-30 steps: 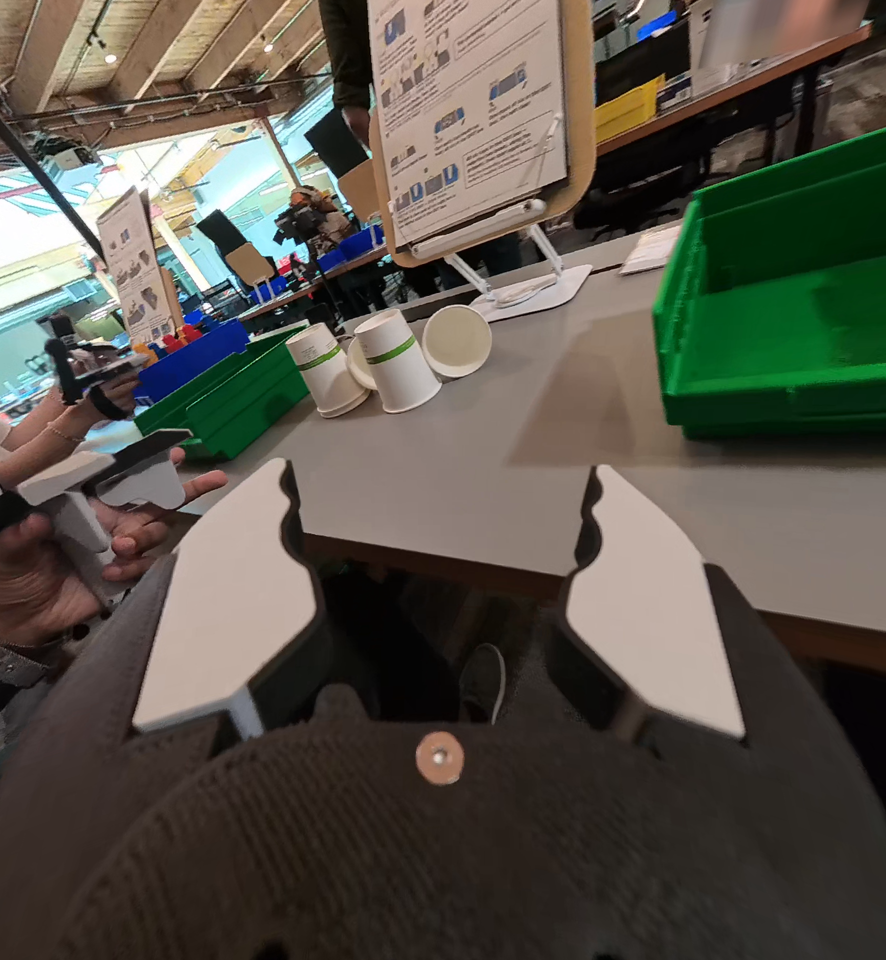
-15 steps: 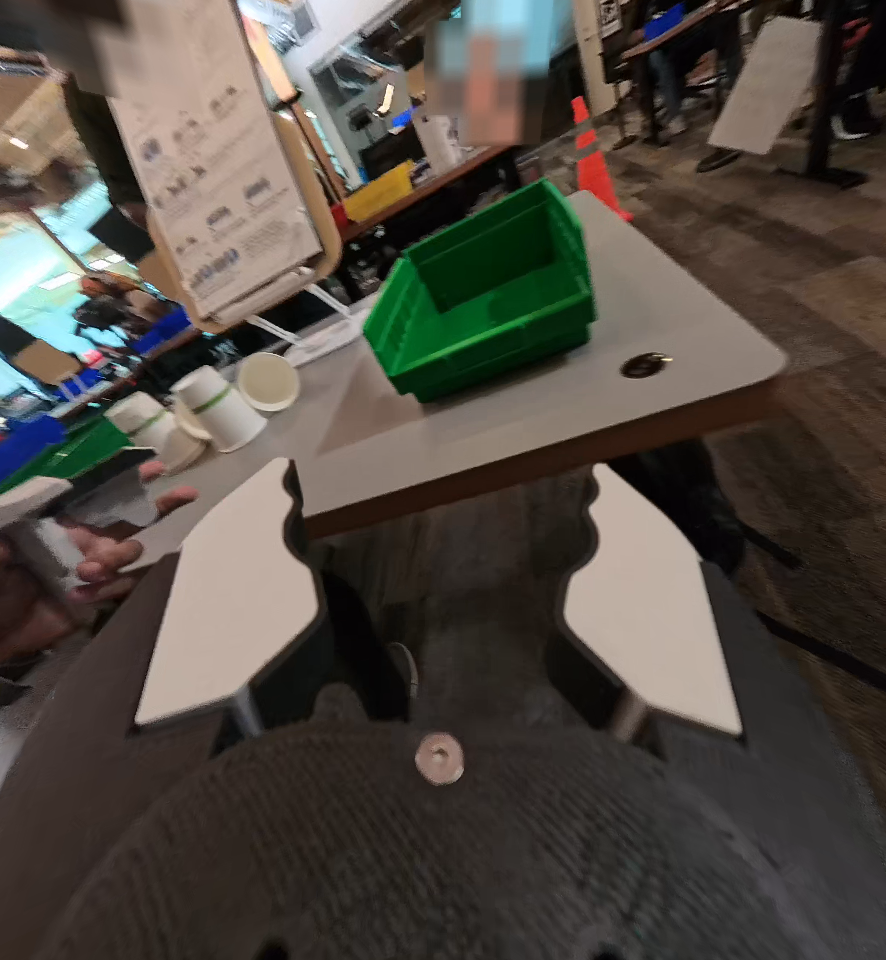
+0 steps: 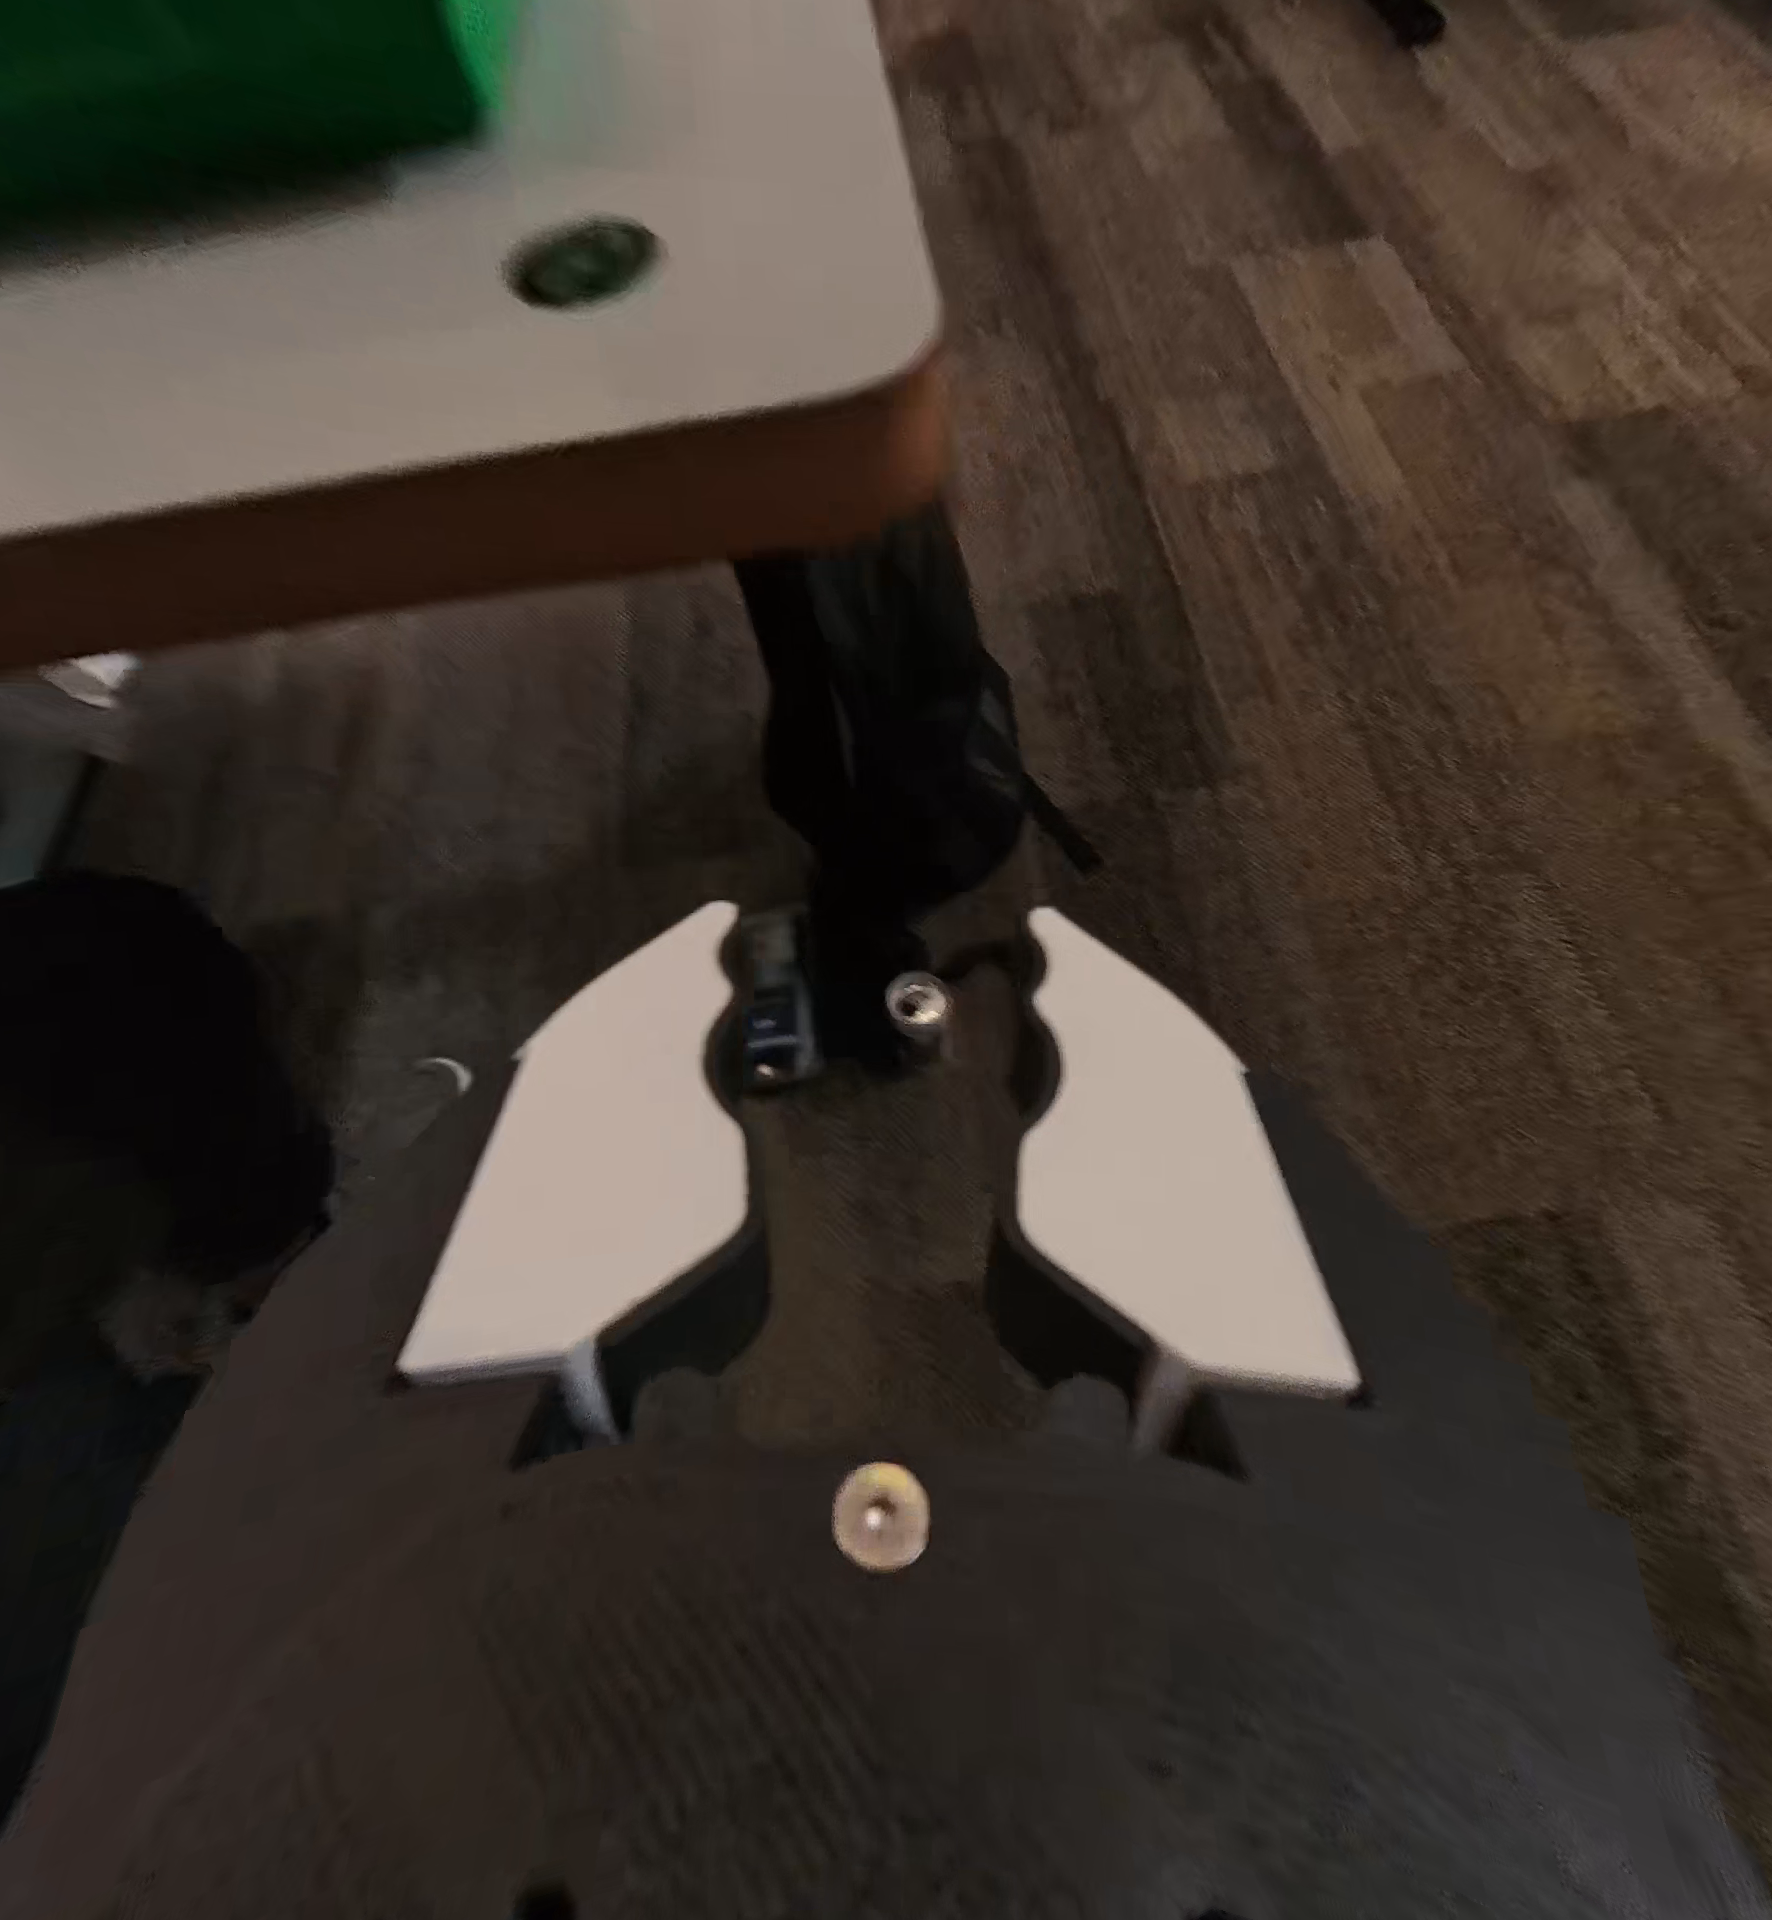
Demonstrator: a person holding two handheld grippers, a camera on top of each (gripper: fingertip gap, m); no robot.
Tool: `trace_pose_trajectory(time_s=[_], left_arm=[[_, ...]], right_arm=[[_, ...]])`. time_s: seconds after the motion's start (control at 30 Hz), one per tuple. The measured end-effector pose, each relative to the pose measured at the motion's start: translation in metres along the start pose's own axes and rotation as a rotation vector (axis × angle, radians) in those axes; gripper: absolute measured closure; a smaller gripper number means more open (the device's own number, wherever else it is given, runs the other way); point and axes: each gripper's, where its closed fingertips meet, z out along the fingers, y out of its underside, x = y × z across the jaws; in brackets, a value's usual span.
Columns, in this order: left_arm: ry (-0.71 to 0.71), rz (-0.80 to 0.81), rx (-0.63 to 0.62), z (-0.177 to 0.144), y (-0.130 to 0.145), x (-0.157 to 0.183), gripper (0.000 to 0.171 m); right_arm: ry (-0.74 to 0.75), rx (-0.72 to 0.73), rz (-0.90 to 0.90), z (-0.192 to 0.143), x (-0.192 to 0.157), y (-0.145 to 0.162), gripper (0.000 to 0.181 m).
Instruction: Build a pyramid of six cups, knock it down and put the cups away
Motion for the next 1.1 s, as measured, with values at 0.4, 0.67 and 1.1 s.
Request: trace_pose_trajectory(time_s=[0.4, 0.67, 1.1], left_arm=[[0.172, 0.048, -0.357, 0.172, -0.106, 0.036, 0.171], [0.071, -0.042, -0.411, 0.339, -0.169, 0.095, 0.171], [0.197, -0.229, -0.445, 0.541, -0.209, 0.104, 0.144]], right_arm=[[0.129, 0.105, 0.159, -0.031, 0.085, -0.123, 0.180], [0.333, 0.036, 0.063, -0.050, 0.276, -0.173, 0.159], [0.290, -0.015, 0.266, -0.137, 0.387, -0.230, 0.093]])
